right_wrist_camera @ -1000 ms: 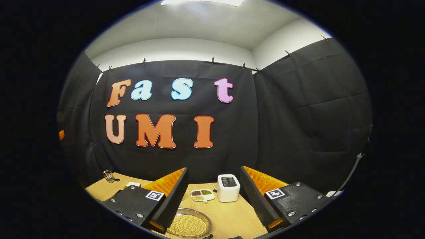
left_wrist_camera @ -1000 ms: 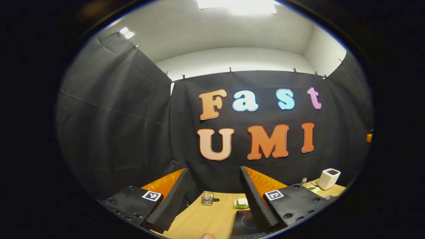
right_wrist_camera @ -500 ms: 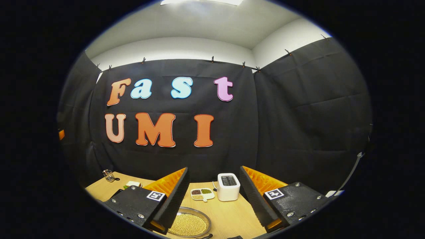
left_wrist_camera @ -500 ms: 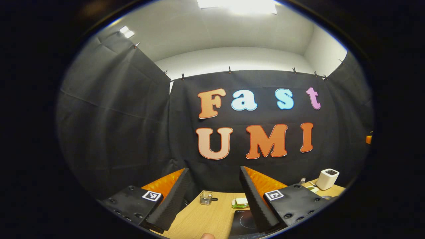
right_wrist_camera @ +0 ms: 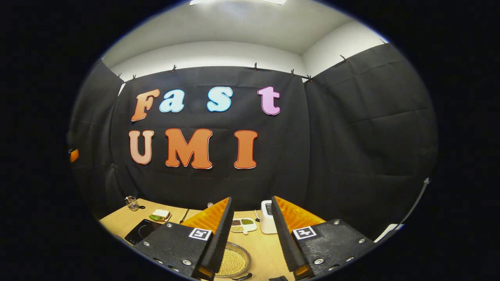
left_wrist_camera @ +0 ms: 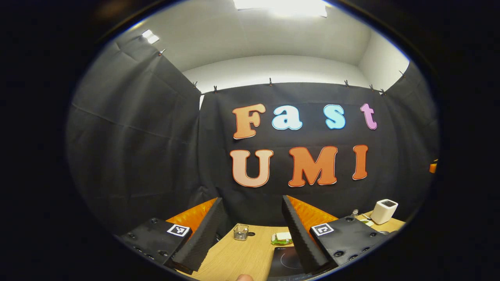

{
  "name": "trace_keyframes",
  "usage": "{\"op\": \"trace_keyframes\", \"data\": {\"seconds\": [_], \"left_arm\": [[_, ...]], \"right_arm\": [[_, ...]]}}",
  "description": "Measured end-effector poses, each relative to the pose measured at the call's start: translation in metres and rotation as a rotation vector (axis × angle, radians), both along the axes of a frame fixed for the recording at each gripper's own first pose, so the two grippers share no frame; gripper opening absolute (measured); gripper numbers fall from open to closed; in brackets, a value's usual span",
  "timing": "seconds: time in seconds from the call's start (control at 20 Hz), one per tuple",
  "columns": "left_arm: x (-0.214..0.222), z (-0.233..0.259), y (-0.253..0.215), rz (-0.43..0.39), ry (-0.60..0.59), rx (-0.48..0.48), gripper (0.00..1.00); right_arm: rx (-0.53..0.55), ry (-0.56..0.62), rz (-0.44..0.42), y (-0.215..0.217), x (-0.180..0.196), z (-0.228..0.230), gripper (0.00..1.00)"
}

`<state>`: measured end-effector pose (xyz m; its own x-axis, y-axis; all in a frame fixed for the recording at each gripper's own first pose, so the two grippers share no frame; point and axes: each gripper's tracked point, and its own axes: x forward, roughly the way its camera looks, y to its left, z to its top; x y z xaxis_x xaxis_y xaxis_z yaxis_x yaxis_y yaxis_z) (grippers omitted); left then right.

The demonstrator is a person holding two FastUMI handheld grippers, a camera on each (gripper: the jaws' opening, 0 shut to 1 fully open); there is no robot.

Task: First push the handle of the pot to place it horizontally, then grasp the pot with both hands and set it on the induction cooktop.

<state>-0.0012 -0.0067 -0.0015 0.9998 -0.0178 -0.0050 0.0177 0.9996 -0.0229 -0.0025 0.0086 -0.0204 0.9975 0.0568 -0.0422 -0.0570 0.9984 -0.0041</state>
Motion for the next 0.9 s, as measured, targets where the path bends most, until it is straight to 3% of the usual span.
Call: {"op": "trace_keyframes", "data": {"seconds": [0.25,0.35,0.4,0.45,0.75,0.9], "left_arm": [[-0.001,-0.002,-0.002,-0.005,0.005,-0.005,0.97],[0.000,-0.003,0.000,-0.003,0.007,-0.004,0.97],[0.000,-0.002,0.000,0.001,0.007,-0.003,0.98],[0.001,-0.003,0.001,0.003,0.007,-0.003,0.97],[0.000,-0.004,0.000,-0.001,0.012,-0.006,0.98],[0.002,-0.008,-0.001,-0.005,0.018,-0.012,0.98]], "right_arm": [[0.019,0.028,0.027,0.007,-0.003,-0.010,0.40],[0.031,0.042,0.033,0.008,-0.004,-0.018,0.28],[0.030,0.051,0.031,0.007,-0.004,-0.023,0.17],[0.032,0.059,0.032,0.007,-0.005,-0.028,0.19],[0.032,0.134,0.037,0.009,-0.006,-0.068,0.00],[0.034,0.196,0.055,0.015,-0.008,-0.096,0.00]]}}
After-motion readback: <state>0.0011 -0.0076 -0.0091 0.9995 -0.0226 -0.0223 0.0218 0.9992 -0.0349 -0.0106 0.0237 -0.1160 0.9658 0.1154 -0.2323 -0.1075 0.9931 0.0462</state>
